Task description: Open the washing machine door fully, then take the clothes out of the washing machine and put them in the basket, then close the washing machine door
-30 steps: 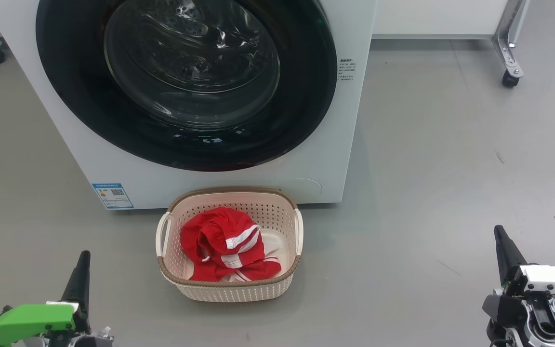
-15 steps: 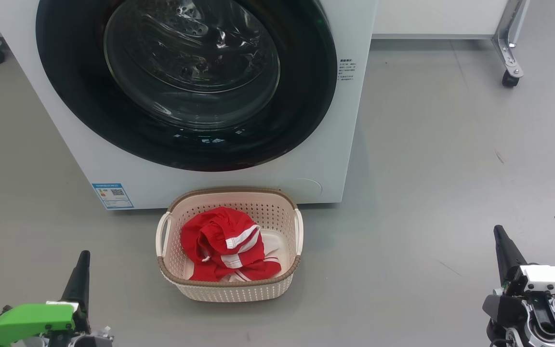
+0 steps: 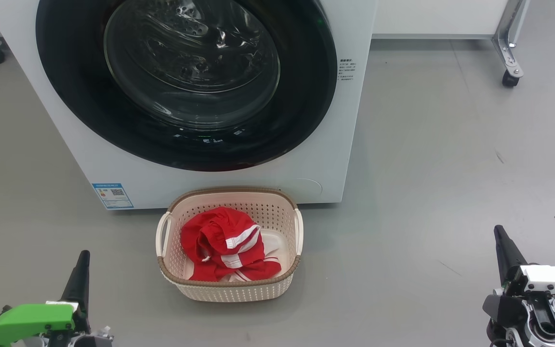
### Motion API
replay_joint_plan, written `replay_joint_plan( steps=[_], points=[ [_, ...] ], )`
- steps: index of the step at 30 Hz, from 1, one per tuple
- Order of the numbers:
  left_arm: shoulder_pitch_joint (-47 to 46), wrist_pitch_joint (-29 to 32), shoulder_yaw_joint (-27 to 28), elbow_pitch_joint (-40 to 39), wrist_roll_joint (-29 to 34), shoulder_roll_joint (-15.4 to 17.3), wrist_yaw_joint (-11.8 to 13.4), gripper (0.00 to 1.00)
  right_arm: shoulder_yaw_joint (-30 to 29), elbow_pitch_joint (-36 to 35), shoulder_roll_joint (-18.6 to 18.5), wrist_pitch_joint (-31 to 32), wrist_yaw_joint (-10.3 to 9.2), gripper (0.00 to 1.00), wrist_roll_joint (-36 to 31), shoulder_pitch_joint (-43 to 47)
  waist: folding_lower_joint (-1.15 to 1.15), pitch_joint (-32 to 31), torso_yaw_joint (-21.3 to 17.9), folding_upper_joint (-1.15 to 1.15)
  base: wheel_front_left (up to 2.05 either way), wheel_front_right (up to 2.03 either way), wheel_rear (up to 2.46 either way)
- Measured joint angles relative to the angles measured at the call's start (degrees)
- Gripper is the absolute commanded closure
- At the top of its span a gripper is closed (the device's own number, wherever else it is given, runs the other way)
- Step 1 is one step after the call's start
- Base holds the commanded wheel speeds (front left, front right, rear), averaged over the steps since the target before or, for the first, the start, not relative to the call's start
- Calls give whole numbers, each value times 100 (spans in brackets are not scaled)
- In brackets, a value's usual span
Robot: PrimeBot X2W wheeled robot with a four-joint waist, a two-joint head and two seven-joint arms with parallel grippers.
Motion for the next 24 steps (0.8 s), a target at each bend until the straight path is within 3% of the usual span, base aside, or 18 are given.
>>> replay_joint_plan(
  steps=[24],
  points=[
    [-1,42,10,-10,0,-4,0,100,-19,-4,14,1,0,100,-1,0,0,1,0,0,0,0,0]
  ],
)
